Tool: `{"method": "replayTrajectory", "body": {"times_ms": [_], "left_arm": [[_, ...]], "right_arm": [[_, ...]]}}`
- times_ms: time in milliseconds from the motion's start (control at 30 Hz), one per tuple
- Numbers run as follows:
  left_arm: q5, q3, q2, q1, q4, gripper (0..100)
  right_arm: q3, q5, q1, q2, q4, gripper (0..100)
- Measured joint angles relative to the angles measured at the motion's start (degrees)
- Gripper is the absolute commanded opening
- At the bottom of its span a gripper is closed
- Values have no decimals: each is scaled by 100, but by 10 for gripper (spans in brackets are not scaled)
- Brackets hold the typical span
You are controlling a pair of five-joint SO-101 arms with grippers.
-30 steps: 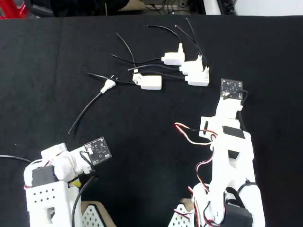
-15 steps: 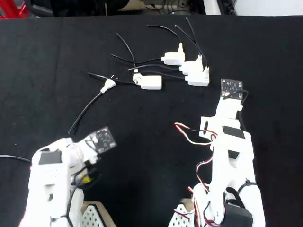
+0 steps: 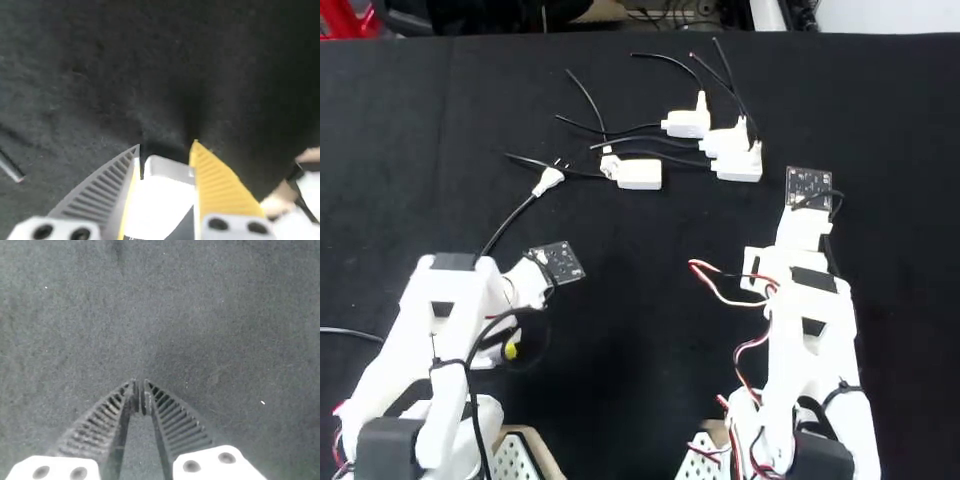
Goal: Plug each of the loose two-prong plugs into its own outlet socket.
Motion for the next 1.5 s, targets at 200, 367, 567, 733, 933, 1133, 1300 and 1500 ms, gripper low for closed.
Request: {"method": "replayTrajectory", "body": {"times_ms": [200,367,567,733,933,1133,1300,1500], "left_arm": [[-185,-897,-738,0,1389,297],[-958,-1064,-1969,-62,2224,320],[-2101,-167,-2497,-1134,1785,320],[-2268,176,-2541,-1864,1688,322],[-2268,826,-2549,-1556,844,319],[-2268,1609,-2611,-1204,-396,221],[-2268,1653,-2602,-1196,-501,149],[-2242,1635,-2611,-1169,-141,148]], "right_arm": [[0,0,0,0,0,15],[0,0,0,0,0,15],[0,0,-9,0,0,15],[0,0,0,0,0,15],[0,0,0,0,0,15],[0,0,0,0,0,15],[0,0,0,0,0,15],[0,0,0,0,0,15]]}}
